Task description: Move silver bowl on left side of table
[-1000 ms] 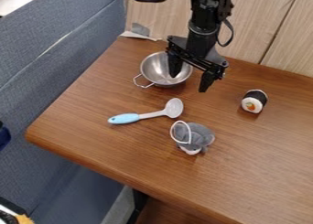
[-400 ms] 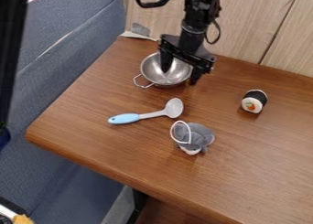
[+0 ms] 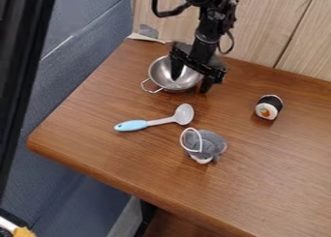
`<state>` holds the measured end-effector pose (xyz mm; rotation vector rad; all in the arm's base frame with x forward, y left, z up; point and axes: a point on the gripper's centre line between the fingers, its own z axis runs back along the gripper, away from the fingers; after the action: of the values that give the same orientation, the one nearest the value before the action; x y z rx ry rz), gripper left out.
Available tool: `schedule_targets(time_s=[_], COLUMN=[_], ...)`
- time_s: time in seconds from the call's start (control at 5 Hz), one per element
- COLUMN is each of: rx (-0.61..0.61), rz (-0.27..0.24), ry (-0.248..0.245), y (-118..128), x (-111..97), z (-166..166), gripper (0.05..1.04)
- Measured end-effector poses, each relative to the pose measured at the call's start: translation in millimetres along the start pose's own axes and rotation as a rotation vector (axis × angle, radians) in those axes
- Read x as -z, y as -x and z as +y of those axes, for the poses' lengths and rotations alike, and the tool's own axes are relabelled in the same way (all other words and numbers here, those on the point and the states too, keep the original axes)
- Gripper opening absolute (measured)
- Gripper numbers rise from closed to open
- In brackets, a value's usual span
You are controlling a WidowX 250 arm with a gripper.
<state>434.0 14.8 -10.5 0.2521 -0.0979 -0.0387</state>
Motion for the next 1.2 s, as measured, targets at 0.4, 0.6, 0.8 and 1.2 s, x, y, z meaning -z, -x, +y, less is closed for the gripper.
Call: schedule_targets(time_s=[0.4, 0.6, 0.8, 1.2], rx=[0.021, 0.012, 0.031, 0.046], rz=[-0.011, -0.016, -0.017, -0.015], ry=[-0.025, -0.03, -0.023, -0.023], y=[2.0, 1.6, 1.2, 0.8], x=[6.2, 6.0, 4.5, 3.6], z=[-8.2, -8.0, -8.7, -8.5], gripper=[0.355, 0.17, 0.095, 0.085])
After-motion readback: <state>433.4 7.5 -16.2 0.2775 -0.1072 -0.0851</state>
